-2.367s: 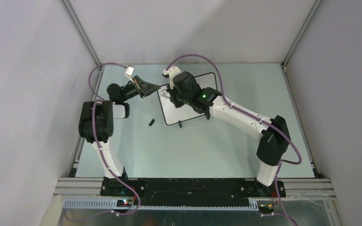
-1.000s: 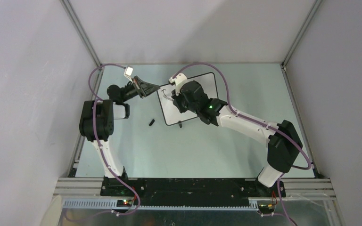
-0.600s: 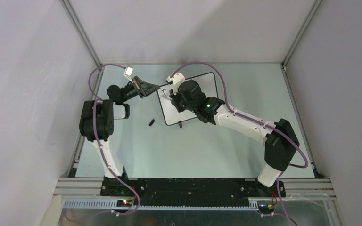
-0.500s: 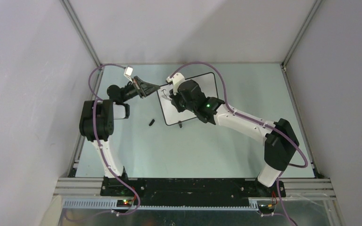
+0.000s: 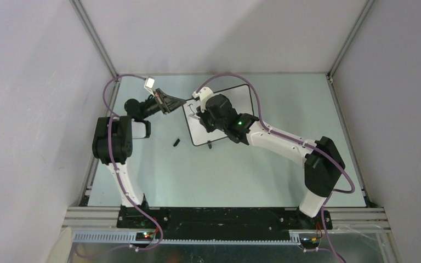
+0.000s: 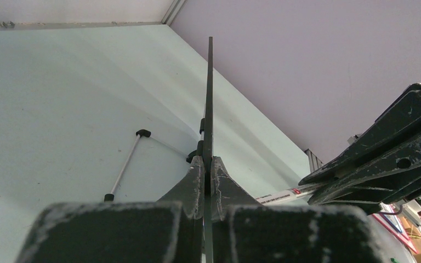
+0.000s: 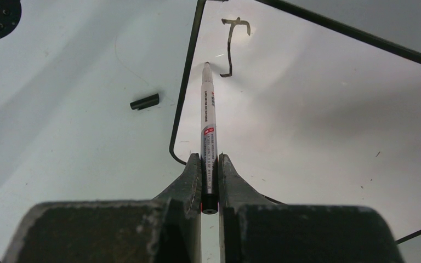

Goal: Write a sentence on the whiteboard

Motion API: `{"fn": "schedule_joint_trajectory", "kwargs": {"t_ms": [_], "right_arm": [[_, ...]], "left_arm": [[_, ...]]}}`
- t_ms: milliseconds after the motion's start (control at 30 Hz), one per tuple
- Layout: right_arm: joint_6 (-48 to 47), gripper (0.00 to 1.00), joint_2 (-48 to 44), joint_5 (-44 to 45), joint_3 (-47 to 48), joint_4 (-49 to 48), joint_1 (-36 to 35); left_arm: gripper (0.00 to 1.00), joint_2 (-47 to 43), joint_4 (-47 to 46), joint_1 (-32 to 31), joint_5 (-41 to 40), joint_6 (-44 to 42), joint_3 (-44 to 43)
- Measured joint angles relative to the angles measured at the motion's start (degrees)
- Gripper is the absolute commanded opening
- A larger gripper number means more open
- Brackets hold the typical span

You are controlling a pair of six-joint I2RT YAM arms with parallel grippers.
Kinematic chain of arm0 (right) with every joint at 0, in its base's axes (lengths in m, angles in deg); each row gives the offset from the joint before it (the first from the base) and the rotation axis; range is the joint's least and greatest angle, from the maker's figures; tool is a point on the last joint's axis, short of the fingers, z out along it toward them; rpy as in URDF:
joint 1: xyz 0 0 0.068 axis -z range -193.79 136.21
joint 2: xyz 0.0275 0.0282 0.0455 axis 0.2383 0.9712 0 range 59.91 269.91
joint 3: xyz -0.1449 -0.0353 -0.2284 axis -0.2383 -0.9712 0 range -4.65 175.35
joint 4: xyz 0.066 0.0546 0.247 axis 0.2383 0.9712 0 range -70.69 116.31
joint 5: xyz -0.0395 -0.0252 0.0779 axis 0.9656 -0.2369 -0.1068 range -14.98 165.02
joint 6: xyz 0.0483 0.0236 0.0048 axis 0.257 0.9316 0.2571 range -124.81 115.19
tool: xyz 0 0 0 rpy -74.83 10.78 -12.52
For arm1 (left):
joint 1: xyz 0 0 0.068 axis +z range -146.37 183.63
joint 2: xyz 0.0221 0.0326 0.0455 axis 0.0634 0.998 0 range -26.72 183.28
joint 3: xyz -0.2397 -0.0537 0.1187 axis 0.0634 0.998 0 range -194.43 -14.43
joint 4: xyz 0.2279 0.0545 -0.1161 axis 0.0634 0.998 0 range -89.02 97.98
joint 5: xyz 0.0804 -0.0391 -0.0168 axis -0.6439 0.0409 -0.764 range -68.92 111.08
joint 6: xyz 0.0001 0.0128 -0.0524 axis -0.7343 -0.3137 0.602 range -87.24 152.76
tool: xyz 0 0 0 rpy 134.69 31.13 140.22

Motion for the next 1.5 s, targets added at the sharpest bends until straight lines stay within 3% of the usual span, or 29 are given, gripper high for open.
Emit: {"fn": "schedule_joint_trajectory", "kwargs": {"t_ms": [1500], "right_arm": [[-1.2,0.00,-0.6,1.5,-0.5,1.0,0.9]], "left_arm": [[0.00,0.2,-0.2,0.1,0.0,0.0,0.0]]}}
